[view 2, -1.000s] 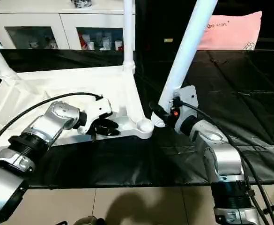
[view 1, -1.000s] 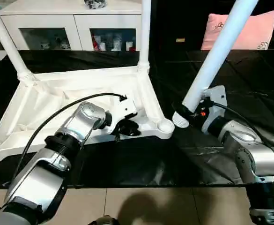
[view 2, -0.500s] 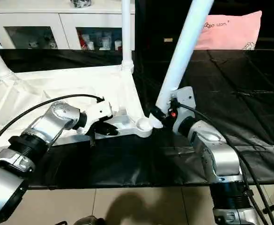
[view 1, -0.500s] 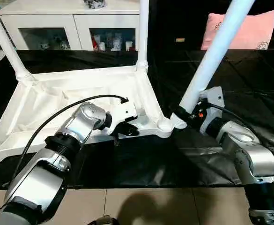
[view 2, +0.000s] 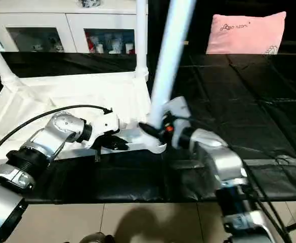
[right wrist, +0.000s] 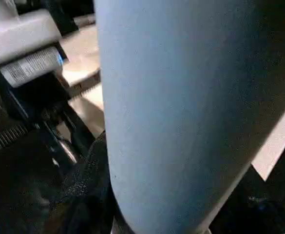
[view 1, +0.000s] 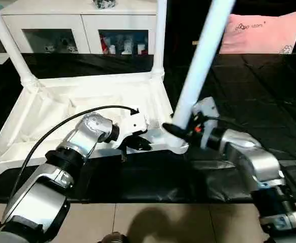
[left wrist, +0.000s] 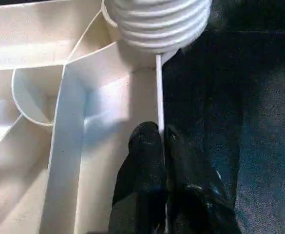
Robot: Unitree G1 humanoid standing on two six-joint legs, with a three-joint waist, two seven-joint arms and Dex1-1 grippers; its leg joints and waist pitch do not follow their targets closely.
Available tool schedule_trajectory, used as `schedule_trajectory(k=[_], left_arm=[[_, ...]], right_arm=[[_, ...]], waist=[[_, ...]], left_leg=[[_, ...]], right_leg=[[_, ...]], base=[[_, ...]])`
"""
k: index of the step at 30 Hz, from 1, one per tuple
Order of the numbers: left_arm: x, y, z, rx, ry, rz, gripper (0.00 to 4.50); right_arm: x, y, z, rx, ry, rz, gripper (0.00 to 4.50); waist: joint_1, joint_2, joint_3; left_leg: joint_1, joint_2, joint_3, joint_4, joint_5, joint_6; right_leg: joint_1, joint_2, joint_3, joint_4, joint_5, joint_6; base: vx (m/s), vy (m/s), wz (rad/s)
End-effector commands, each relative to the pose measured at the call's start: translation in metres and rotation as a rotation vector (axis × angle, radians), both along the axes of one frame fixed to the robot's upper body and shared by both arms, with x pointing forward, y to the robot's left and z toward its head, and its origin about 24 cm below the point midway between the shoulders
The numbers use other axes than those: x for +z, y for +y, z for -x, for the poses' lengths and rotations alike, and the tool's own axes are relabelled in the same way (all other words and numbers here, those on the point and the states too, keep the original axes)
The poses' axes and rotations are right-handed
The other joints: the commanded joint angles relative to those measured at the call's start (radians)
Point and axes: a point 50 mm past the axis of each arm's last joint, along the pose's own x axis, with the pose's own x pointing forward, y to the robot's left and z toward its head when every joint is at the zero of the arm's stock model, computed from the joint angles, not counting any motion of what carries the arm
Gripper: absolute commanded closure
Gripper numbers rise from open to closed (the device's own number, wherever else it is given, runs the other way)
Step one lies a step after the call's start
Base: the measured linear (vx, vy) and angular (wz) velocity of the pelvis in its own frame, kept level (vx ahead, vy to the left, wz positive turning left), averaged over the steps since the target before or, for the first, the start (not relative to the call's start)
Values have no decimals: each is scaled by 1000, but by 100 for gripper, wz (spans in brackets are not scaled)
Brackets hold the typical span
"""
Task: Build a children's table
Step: Insert table leg to table base
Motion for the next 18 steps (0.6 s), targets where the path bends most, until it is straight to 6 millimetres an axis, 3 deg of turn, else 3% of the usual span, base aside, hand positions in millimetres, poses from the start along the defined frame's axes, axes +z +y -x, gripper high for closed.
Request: schedule_trajectory(k=[1, 9, 13, 18], left_arm=[[6, 2, -3, -9, -27, -4, 450], [6, 6, -4, 3, -25, 13, 450], [7, 7, -5, 8, -26, 25, 450], [7, 9, -6, 16, -25, 25, 450]], right_arm=[[2, -1, -5, 13, -42, 35, 258], [-3, -9, -9, 13, -7, 45, 258], [-5, -11, -8, 35, -11, 47, 258], [-9, -14, -7, 52, -13, 54, 258]], waist=[[-1, -11, -77], [0, -6, -78], [1, -10, -77], [1, -7, -77]], left_leg=[[32, 45, -13, -60, -150, 30], [33, 46, -14, -60, -147, 40], [32, 45, -13, -59, -149, 48], [33, 47, -14, -60, -163, 48]], right_leg=[[35, -90, 38, -63, 30, -270], [35, -88, 37, -62, 41, -273], [36, -88, 36, -63, 43, -278], [35, -88, 36, -64, 30, -283]], base=[[0, 0, 0], [0, 0, 0], [0, 0, 0], [0, 0, 0]])
